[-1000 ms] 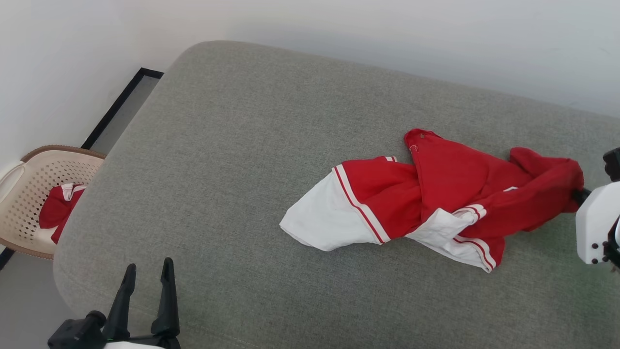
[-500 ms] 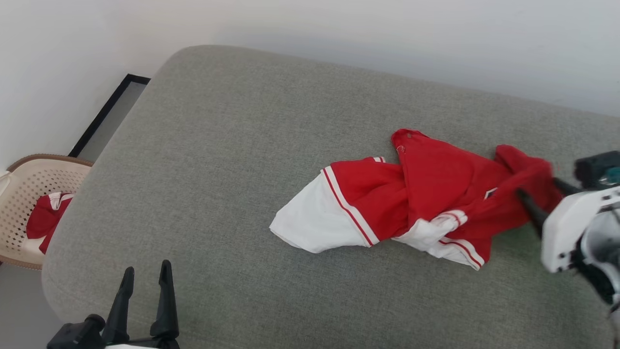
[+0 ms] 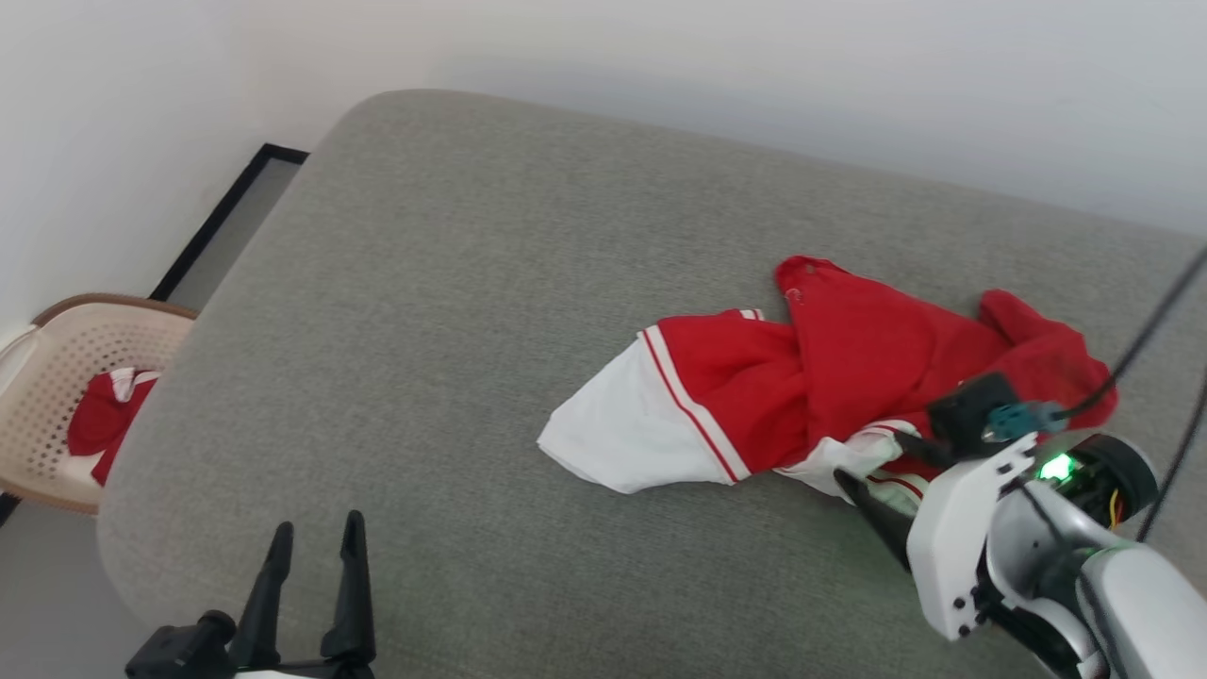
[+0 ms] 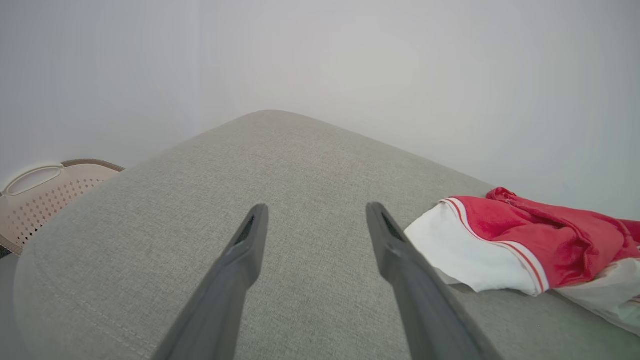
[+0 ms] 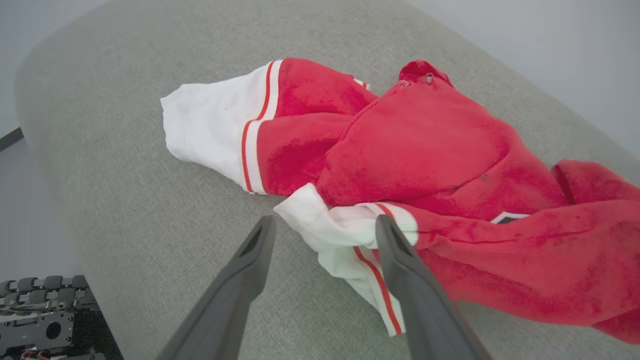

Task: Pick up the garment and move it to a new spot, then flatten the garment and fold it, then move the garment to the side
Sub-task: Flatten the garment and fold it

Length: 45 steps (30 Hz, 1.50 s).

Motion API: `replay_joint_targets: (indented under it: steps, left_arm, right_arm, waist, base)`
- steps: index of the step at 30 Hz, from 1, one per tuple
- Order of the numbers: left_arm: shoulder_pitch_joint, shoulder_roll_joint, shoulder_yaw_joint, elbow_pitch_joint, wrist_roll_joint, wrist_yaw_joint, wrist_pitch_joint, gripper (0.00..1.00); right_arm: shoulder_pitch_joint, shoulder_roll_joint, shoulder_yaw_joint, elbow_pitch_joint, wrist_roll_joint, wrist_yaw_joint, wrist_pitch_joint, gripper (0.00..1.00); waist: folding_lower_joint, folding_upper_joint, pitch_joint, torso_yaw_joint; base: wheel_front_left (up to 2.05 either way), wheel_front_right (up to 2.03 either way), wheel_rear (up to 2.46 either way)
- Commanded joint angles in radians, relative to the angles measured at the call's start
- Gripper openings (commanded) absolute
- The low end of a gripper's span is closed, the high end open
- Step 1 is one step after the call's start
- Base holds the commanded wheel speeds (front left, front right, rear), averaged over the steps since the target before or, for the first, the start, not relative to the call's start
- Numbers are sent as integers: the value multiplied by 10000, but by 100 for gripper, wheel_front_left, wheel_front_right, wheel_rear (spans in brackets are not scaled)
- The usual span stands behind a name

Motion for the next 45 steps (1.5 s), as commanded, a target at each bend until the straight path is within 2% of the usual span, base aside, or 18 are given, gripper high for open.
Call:
replay_joint_targets:
  steps: [1, 7, 16, 17, 18, 19, 25, 32, 39, 45]
  left_arm:
    - [-74, 68, -104, 39, -60, -25, -50, 100]
    - [-266, 108, -463, 163, -241, -27, -50, 100]
    - [-470, 101, -757, 408, -358, -28, -50, 100]
    - [-480, 94, -762, 427, -373, -28, -50, 100]
    - [-483, 89, -778, 447, -390, -29, -50, 100]
    - [-491, 85, -801, 466, -397, -29, -50, 100]
    - [-568, 78, -708, 521, -440, -29, -50, 100]
    - [-372, 99, -525, 436, -428, -29, -50, 100]
    - [-320, 159, -394, 339, -384, -30, -50, 100]
    - [-451, 244, -430, 304, -394, -30, -50, 100]
  right_arm:
    - [85, -106, 185, -64, -51, -2, 271, 100]
    - [-402, -491, 930, 345, -538, -2, 760, 100]
    - [-1590, -1073, 2388, 2004, -724, -2, 725, 100]
    - [-1750, -1116, 2517, 2247, -772, -2, 682, 75]
    - [-1907, -1193, 2763, 2410, -838, -2, 640, 34]
    - [-2049, -1153, 2835, 2575, -733, -2, 544, 0]
    - [-2515, -1175, 3065, 2846, -311, -2, 270, 0]
    - [-2136, -1814, 2560, 1797, 451, -2, 728, 0]
    - [-707, -2445, 840, 612, 760, -2, 1776, 0]
    - [810, -2243, -1218, 574, 461, -2, 2363, 0]
  waist:
    - [0, 0, -2, 144]
    - [0, 0, 109, 585]
    - [0, 0, 362, 1083]
    - [0, 0, 387, 1101]
    - [0, 0, 407, 1114]
    - [0, 0, 429, 1116]
    - [0, 0, 427, 1000]
    - [0, 0, 294, 457]
    - [0, 0, 276, -139]
    - [0, 0, 343, -492]
  base:
    - [0, 0, 0]
    - [0, 0, 0]
    - [0, 0, 0]
    - [0, 0, 0]
    - [0, 0, 0]
    - [0, 0, 0]
    - [0, 0, 0]
    - [0, 0, 0]
    - [0, 0, 0]
    - [0, 0, 0]
